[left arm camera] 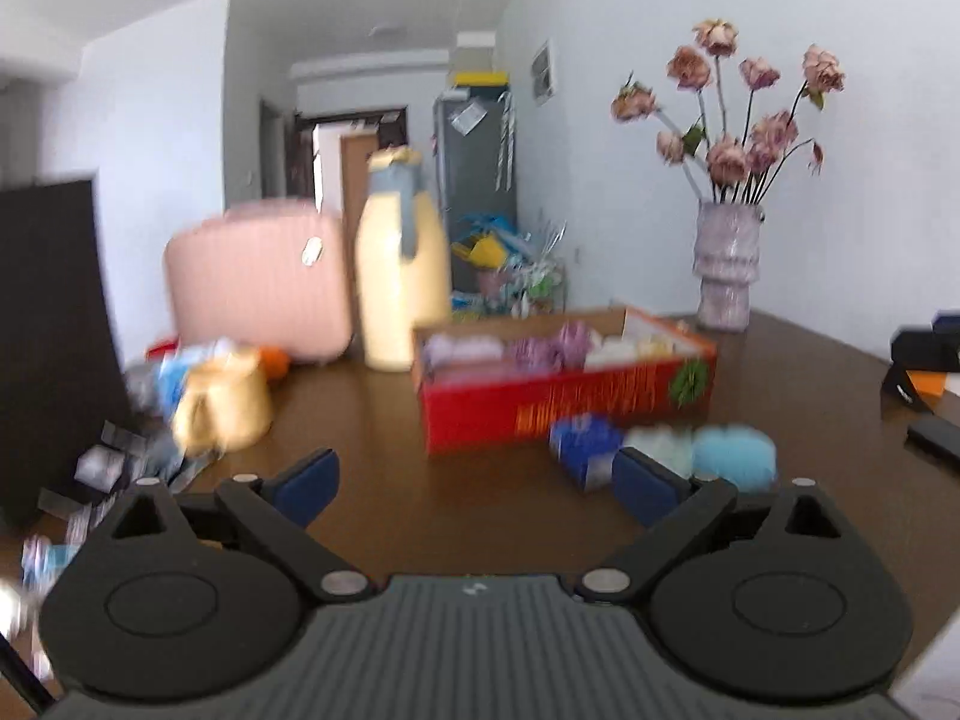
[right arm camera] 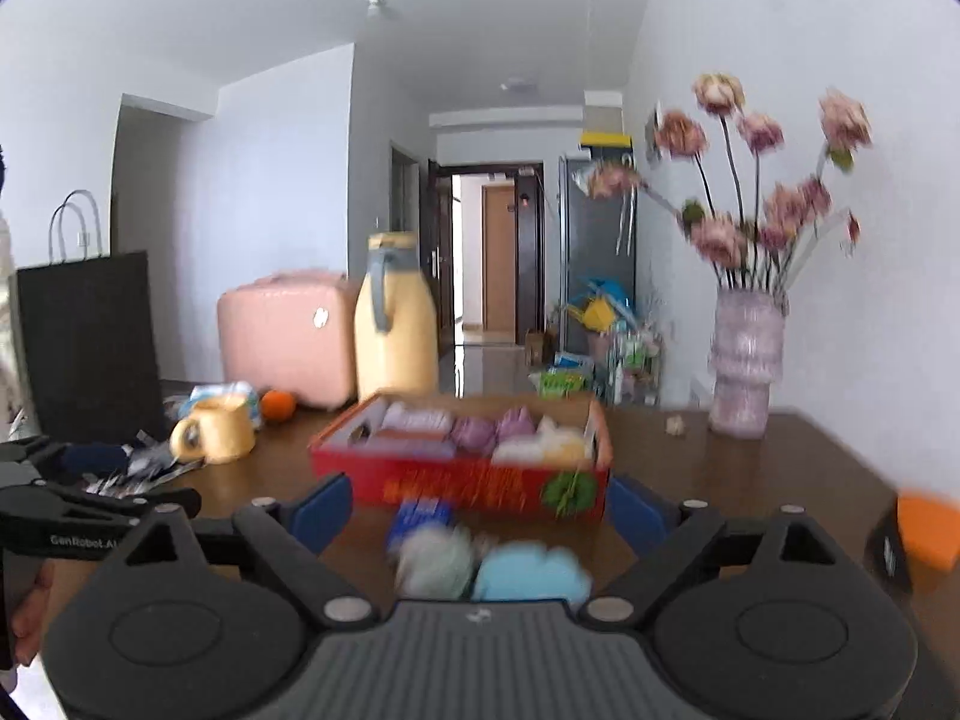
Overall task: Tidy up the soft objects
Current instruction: 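Withdraw both grippers from the box back over the table, then grasp the light blue plush with the right gripper while the left grasps the pale green plush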
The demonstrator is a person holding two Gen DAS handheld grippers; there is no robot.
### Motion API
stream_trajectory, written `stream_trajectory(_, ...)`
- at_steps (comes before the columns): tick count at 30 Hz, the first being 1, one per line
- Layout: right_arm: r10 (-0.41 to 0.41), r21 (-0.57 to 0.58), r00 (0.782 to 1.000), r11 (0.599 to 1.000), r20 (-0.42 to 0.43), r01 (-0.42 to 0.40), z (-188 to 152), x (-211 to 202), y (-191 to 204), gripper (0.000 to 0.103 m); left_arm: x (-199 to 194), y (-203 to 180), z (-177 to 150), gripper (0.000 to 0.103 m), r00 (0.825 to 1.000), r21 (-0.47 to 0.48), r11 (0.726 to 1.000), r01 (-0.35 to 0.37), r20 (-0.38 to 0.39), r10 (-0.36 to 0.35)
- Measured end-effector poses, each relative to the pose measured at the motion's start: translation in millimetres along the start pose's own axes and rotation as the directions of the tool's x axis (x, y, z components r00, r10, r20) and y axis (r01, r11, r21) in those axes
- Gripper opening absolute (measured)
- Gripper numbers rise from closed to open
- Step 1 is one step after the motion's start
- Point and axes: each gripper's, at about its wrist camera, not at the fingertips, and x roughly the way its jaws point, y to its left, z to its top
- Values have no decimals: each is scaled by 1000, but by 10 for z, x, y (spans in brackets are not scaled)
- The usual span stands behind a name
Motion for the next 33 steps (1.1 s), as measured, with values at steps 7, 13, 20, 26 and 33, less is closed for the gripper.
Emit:
stream_trajectory(7, 72, 11, 989, 997, -126, -72, -677, -244, 273, 92, -458, 138, -560, 100, 995, -52, 998, -21, -100, 16)
stream_trajectory(13, 2, -39, 990, 999, -141, -7, -726, -158, 345, 92, -334, 87, -525, 100, 994, -51, 998, 25, -108, -30)
stream_trajectory(20, -37, -18, 982, 999, -186, 34, -761, 101, 175, 91, 66, -105, -485, 99, 977, -78, 989, 125, -162, -136)
stream_trajectory(26, -98, 77, 977, 990, -188, 114, -595, 427, -226, 90, 624, -439, -265, 99, 955, -50, 964, 259, -138, -264)
stream_trajectory(33, -115, 133, 977, 981, -182, 140, -484, 837, -544, 90, 1588, -797, -70, 63, 930, -50, 951, 306, -195, -310)
